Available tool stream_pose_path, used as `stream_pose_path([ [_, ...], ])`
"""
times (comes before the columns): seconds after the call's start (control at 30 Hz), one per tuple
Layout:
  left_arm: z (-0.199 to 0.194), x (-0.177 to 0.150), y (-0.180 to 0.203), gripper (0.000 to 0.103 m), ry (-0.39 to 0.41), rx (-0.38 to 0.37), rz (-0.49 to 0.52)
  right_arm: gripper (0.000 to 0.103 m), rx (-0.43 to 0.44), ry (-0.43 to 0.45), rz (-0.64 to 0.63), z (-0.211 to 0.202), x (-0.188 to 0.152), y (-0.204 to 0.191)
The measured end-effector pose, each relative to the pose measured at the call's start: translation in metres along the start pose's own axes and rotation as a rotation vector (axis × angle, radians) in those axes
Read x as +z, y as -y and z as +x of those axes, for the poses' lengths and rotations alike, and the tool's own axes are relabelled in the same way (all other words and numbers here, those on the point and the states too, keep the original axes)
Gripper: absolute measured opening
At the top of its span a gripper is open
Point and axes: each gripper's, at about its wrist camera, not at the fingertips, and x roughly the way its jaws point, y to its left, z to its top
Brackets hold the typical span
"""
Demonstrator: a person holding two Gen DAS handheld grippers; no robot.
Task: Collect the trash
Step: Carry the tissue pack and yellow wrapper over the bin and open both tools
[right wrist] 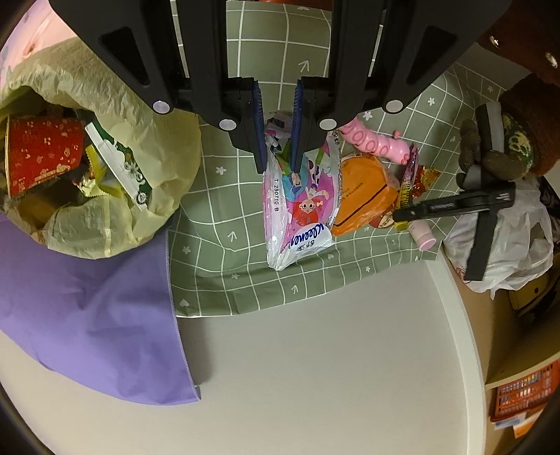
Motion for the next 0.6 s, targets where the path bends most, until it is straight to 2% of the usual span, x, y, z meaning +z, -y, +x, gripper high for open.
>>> stream_pose_path([
  [0.03, 0.003, 0.000, 0.000, 0.018, -0.021, 0.019, 0.004, 0.014, -0.003, 0.001, 0.003, -0.001, 0.000, 0.001],
  [0.1, 0.003, 0.001, 0.001, 0.009, -0.034, 0.027, 0.010, 0.014, -0.008, 0.011, 0.010, -0.004, 0.001, 0.004],
  [0.37, -0.060, 0.032, 0.030, 0.007, 0.120, -0.087, 0.094, 0.014, -0.034, 0.070, 0.022, -0.022, 0.011, 0.014],
  [0.6, -0.100, 0.068, 0.080, 0.007, 0.228, -0.250, 0.151, 0.014, -0.103, 0.165, 0.020, -0.060, 0.023, 0.031],
])
